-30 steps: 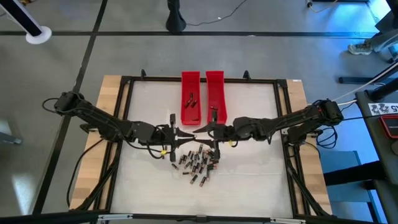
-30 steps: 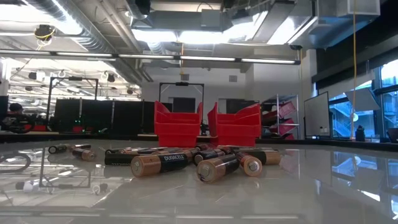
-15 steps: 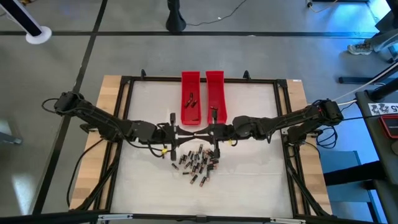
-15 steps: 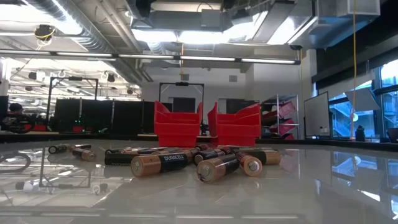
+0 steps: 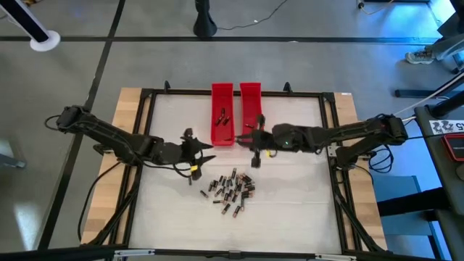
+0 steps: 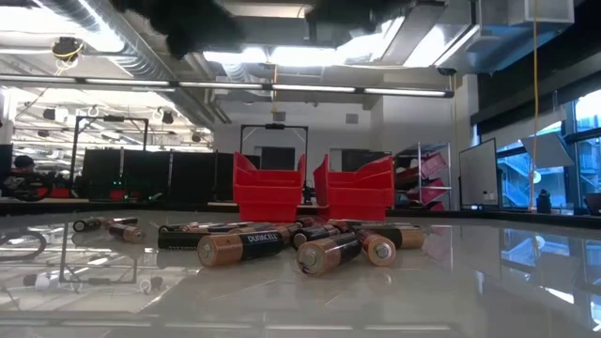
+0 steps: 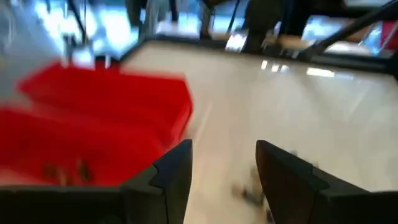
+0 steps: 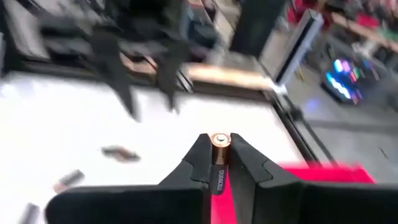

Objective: Sort batteries
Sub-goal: Put the small black battery into the right red bin

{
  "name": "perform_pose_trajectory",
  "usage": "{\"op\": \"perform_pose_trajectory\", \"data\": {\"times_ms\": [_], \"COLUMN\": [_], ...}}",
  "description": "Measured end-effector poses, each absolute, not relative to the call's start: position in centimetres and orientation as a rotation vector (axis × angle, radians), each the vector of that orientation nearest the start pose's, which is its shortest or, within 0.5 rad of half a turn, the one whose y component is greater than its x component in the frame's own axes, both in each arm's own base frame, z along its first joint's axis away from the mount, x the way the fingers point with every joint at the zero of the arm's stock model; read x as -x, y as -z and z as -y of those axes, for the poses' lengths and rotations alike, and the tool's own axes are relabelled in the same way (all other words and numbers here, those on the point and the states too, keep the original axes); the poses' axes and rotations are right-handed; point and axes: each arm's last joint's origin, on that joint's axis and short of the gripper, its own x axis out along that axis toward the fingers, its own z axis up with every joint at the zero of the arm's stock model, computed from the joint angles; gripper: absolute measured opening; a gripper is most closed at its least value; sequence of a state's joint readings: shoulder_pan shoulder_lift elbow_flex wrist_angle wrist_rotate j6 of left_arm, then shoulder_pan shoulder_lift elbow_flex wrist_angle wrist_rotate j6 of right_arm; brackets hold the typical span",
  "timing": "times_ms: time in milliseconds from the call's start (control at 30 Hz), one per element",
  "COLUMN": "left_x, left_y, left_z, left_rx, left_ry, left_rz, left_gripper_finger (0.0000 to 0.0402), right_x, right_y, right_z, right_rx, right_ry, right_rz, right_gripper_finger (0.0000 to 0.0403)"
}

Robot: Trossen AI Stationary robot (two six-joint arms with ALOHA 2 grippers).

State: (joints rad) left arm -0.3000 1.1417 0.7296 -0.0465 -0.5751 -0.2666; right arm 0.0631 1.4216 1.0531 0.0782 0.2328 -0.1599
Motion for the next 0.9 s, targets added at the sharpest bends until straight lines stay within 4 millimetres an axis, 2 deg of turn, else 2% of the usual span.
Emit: {"op": "perform_pose_trajectory", "data": {"times_ms": [267,400,733,900], "left_x": [-21.6,-21.5,-21.6,-21.6], "left_y": [-23.3,-23.0,-23.2,-23.2], "left_z": [4.9,5.2,5.4,5.4], "left_rx": [0.218,0.215,0.191,0.181], "left_ry": [-0.518,-0.544,-0.542,-0.539], "left_rz": [-0.606,-0.614,-0.584,-0.588], "left_gripper_finger": [0.0153,0.0149,0.0149,0.0149], "right_x": [-31.2,-31.0,-31.5,-31.4], "right_y": [-28.6,-27.7,-23.5,-22.5], "right_z": [6.5,9.5,14.0,14.8], "right_rx": [0.073,0.015,-0.059,-0.08], "right_ry": [0.35,0.402,0.517,0.533], "right_rz": [-0.493,-0.521,-0.652,-0.69], "right_gripper_finger": [0.0024,0.0024,0.0028,0.0092]}}
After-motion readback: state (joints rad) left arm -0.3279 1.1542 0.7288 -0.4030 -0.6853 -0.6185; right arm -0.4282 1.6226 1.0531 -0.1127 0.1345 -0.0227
